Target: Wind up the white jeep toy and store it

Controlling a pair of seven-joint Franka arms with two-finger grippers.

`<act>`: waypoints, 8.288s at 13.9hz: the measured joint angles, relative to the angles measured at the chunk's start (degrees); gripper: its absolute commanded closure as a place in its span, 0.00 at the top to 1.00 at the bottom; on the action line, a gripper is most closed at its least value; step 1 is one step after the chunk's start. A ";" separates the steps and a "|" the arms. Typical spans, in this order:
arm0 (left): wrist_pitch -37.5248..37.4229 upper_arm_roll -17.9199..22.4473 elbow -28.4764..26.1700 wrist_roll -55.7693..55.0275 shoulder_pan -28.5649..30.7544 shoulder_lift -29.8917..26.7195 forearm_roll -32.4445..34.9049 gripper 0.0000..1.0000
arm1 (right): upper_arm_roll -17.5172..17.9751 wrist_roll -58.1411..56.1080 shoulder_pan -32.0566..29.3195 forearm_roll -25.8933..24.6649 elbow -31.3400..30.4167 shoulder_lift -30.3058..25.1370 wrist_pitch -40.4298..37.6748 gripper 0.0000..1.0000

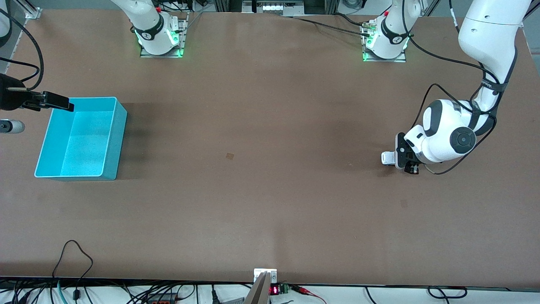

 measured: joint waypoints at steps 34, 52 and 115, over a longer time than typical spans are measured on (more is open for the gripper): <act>0.11 -0.14 -1.29 1.74 6.14 -0.49 0.00 0.13 | -0.02 0.00 -0.03 0.00 0.00 0.16 -0.90 1.00; 1.31 -0.32 -0.21 7.02 13.98 0.37 4.76 0.12 | -0.02 0.00 -0.03 0.00 0.00 0.16 -0.94 1.00; -24.99 -0.98 26.03 -81.64 -2.42 -13.87 -4.28 1.00 | -0.14 -2.20 -0.21 0.00 -0.03 1.09 -1.42 1.00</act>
